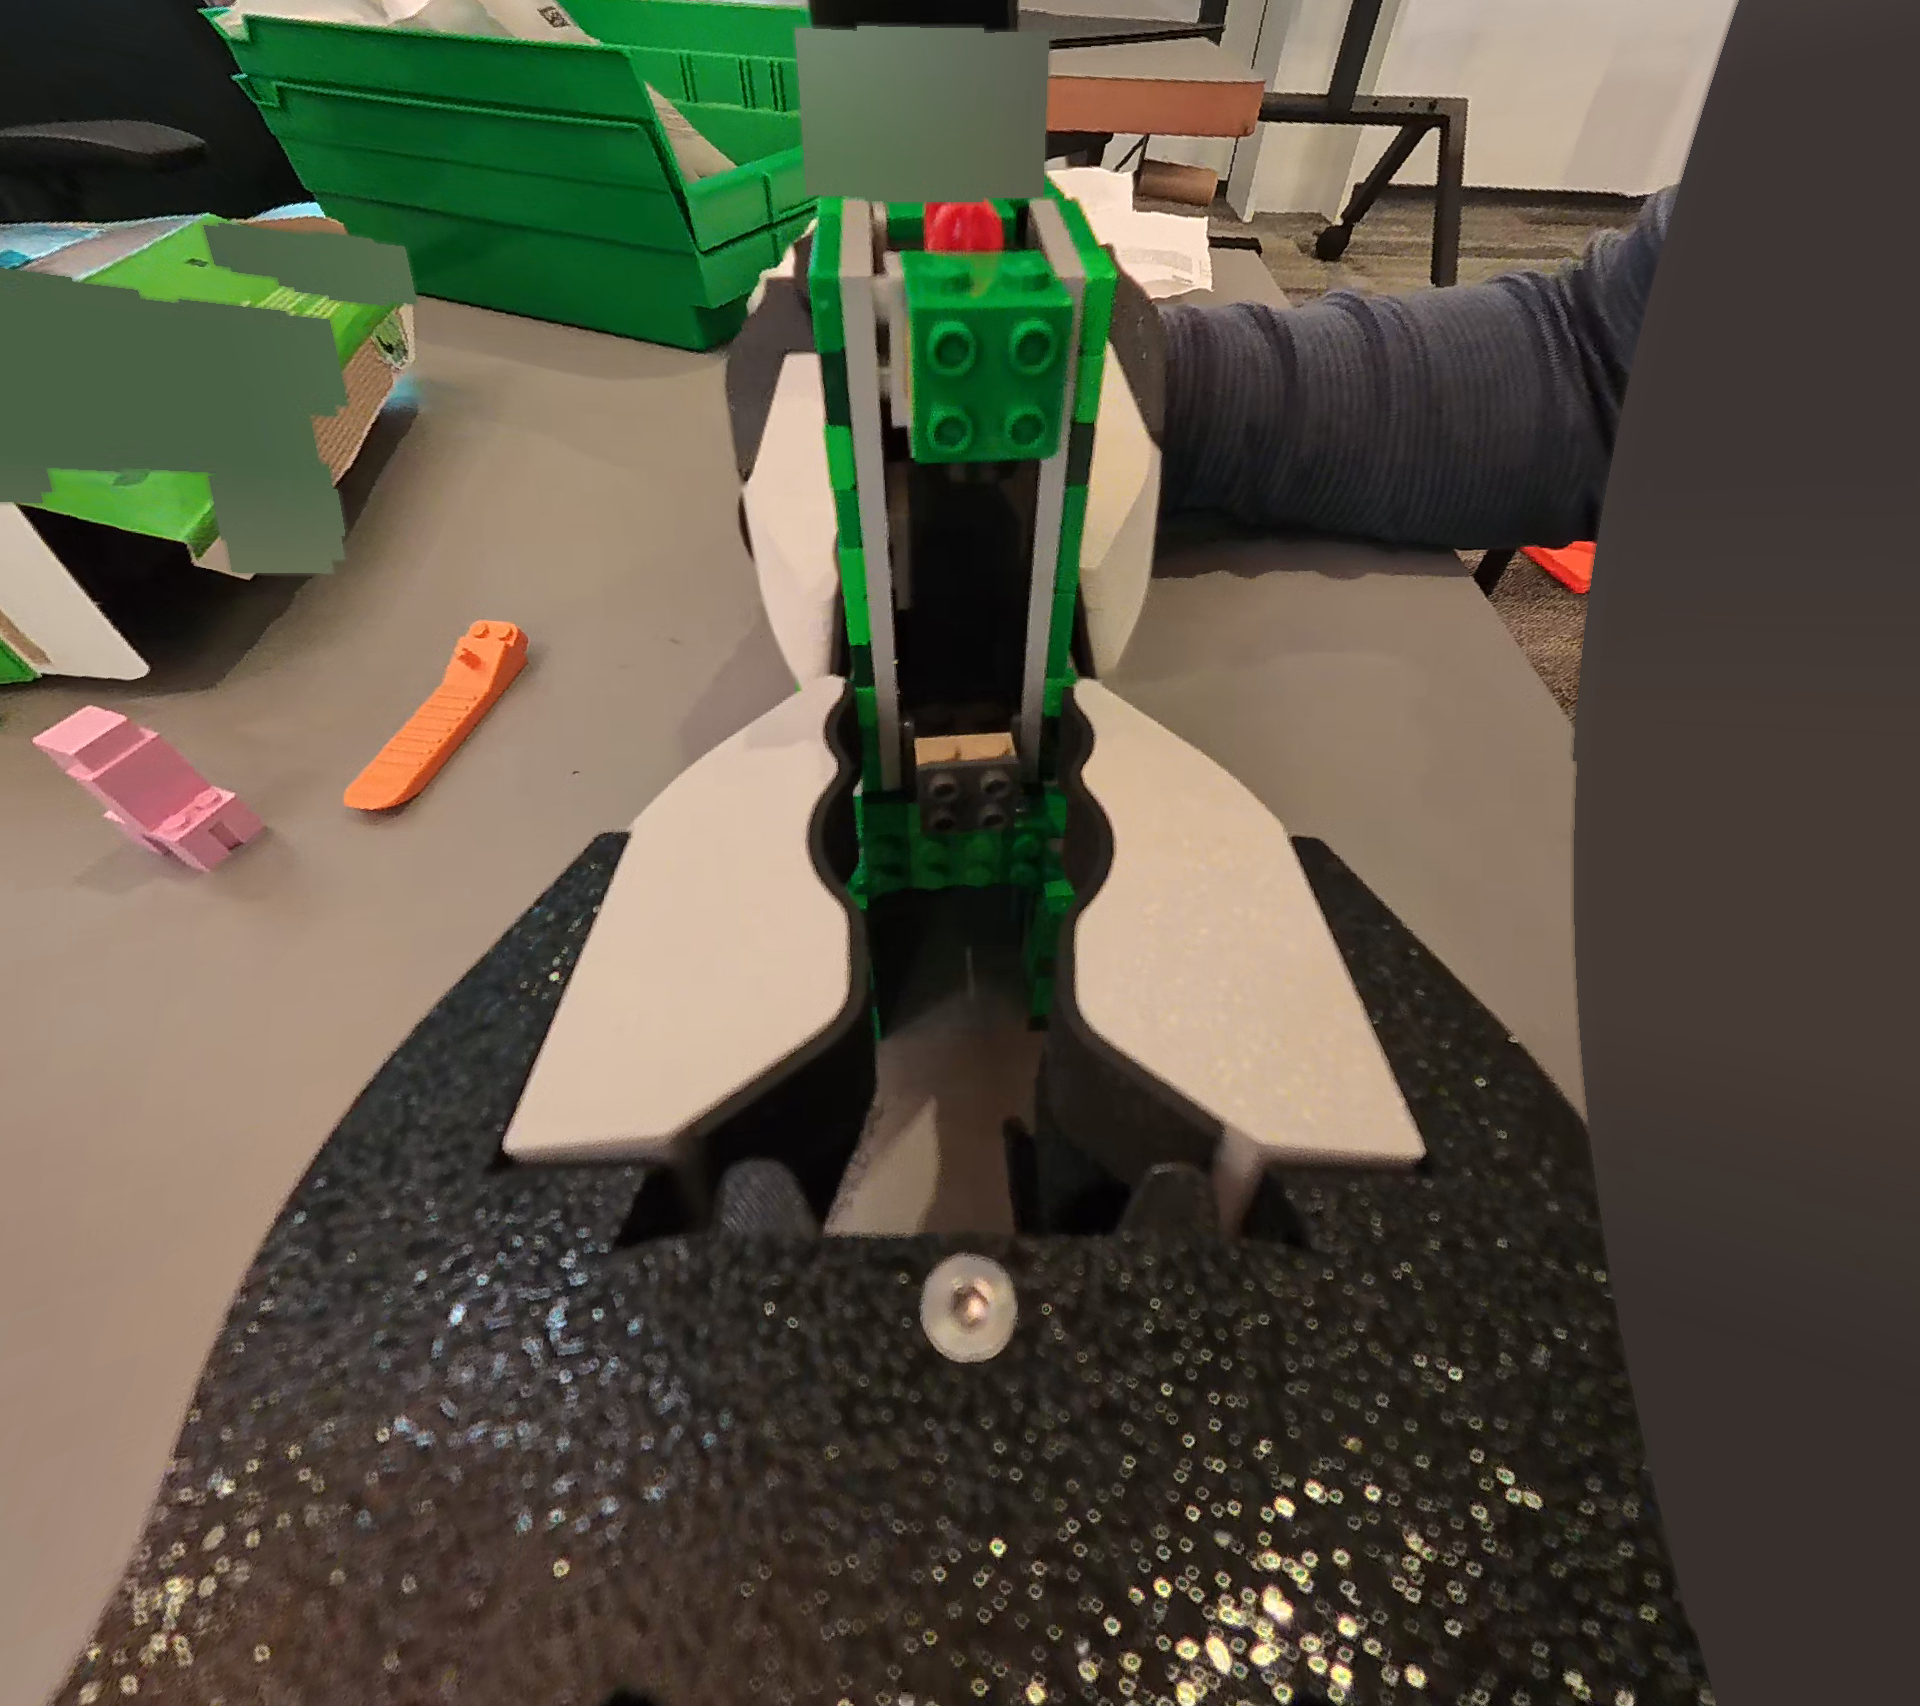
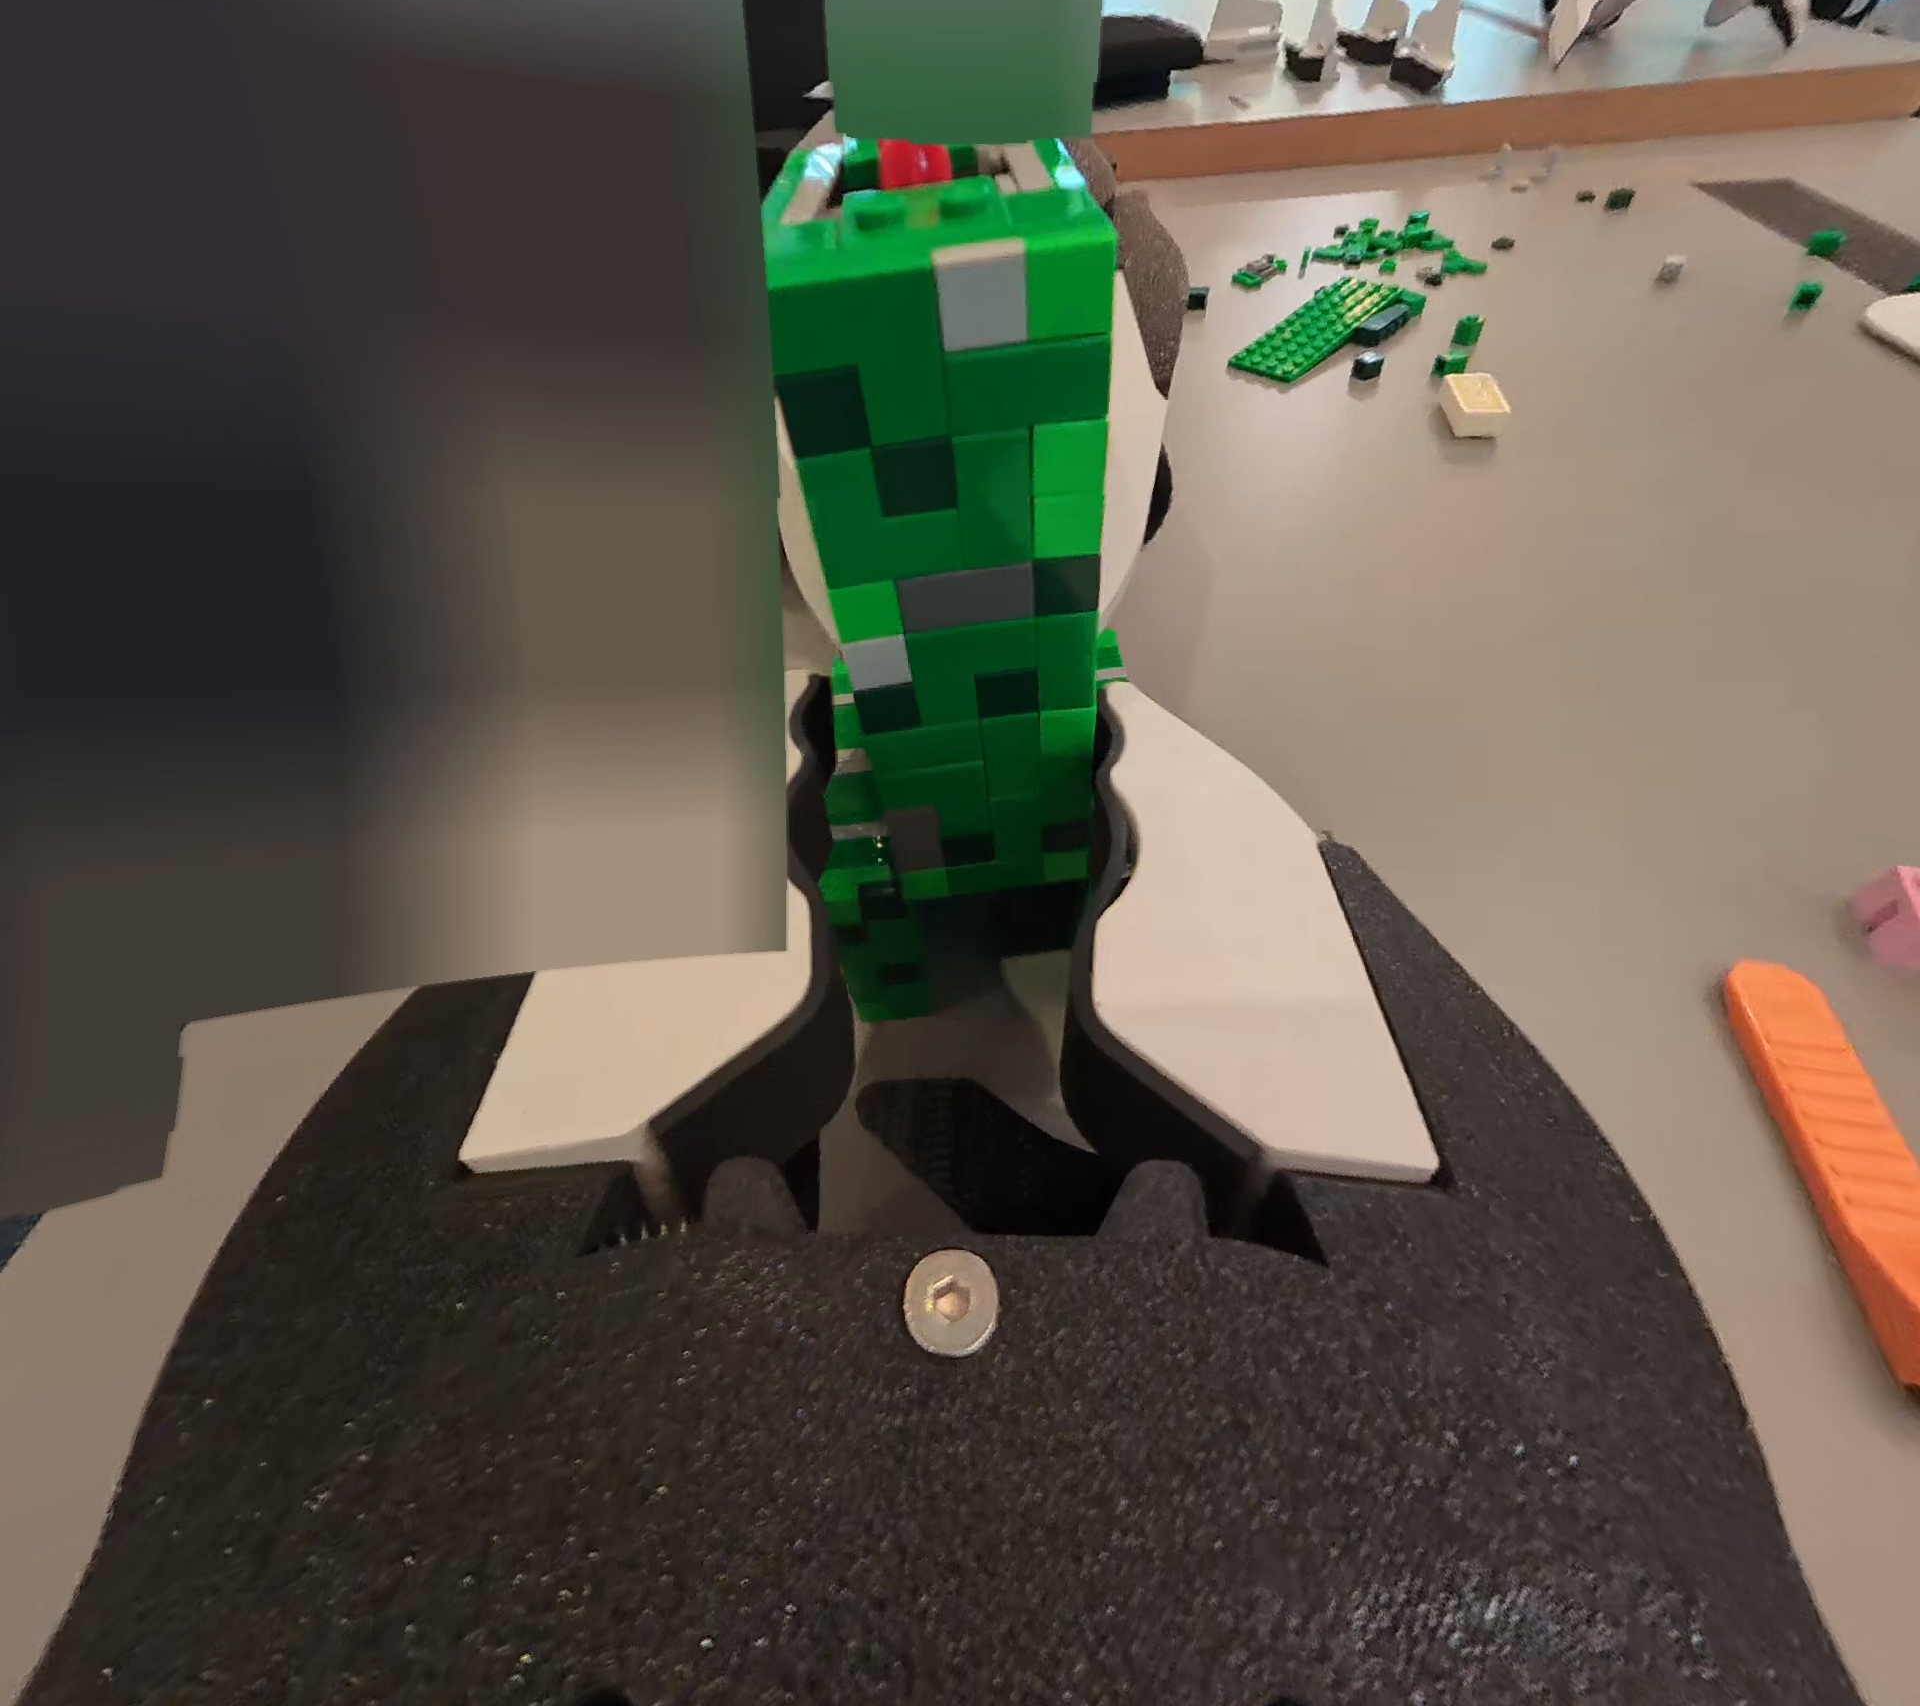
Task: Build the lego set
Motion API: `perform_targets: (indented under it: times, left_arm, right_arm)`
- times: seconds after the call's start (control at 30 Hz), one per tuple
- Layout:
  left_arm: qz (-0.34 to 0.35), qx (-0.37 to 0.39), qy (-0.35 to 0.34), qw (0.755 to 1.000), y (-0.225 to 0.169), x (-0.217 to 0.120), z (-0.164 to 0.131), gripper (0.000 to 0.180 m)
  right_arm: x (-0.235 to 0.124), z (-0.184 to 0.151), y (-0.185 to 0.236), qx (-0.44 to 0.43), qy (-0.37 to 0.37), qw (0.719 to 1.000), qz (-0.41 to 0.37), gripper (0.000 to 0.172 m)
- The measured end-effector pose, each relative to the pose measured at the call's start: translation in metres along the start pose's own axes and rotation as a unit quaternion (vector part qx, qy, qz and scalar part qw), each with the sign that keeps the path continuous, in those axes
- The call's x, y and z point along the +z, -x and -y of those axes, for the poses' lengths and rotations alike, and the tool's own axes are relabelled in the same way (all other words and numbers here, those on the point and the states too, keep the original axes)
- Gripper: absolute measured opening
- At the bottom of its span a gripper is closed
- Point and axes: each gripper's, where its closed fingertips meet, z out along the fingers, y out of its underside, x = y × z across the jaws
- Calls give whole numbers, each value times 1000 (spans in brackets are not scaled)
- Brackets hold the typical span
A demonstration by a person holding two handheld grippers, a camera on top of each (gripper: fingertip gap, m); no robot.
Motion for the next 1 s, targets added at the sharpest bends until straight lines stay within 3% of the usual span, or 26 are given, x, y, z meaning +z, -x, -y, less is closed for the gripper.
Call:
perform_targets:
  times: [0.57, 0.77, 0.9, 1.0]
  left_arm:
    - [-17, -9, 11, 1000, -4, 1, -2, 46]
    - [-5, -3, 20, 1000, -3, 4, -3, 39]
    - [-16, 7, 23, 1000, -8, 2, -2, 54]
    - [-3, 7, 23, 1000, -3, -1, -1, 52]
  right_arm:
    - [-2, -2, 1, -31, 6, 999, -15, 37]
    - [-1, -2, 0, -31, 6, 999, -13, 37]
    - [-1, -2, 0, -30, 6, 999, -12, 37]
    - [-1, -2, 1, -28, 6, 1000, -11, 37]
